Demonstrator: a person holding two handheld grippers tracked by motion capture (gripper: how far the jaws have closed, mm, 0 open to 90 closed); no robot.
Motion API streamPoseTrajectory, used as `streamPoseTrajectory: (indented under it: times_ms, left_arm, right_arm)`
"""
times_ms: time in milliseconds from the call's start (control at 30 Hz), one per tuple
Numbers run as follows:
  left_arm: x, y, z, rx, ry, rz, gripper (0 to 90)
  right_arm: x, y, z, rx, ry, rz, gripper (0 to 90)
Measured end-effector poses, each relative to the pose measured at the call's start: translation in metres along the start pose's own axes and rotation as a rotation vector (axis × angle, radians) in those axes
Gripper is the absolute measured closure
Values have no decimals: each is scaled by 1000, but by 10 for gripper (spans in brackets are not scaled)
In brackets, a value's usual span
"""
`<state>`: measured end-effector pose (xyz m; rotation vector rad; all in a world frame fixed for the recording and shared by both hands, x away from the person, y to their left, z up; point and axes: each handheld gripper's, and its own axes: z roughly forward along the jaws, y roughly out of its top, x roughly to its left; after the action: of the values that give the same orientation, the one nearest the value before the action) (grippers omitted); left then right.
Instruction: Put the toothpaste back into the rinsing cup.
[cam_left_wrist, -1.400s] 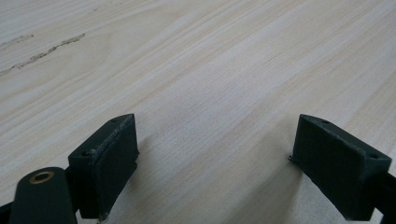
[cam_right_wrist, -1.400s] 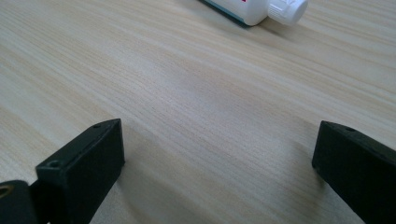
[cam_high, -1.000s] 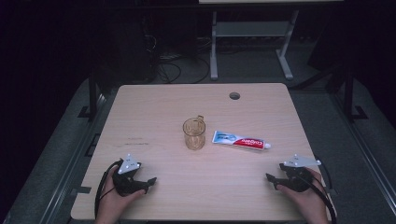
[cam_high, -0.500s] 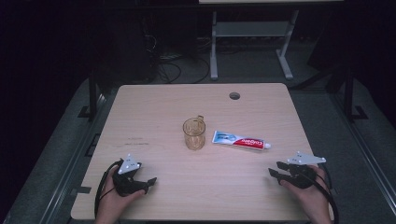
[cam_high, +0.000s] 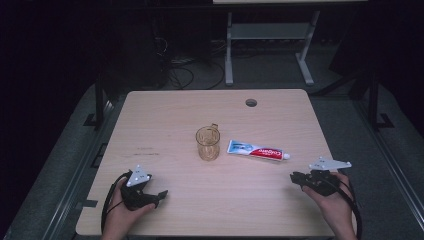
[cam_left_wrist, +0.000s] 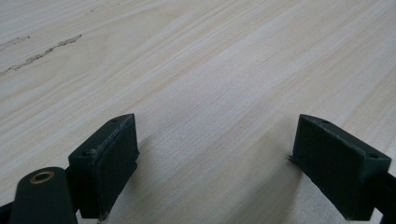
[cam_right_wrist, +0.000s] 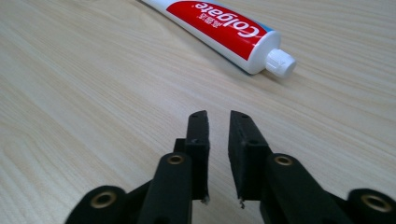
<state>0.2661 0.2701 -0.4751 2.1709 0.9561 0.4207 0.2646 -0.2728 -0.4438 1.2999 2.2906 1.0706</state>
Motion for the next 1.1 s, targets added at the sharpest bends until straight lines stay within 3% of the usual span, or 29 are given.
streamPoseTrajectory:
  times_ms: [300, 633, 1100]
  left_arm:
    - [-1, 0, 0, -5, -6, 1, 129]
    - [-1, 0, 0, -5, -8, 2, 129]
    - [-1, 0, 0, -2, -10, 5, 129]
  right_arm:
    - [-5, 14, 0, -14, 19, 2, 897]
    - [-14, 29, 6, -30, 47, 31, 900]
    - [-31, 47, 20, -48, 45, 46, 900]
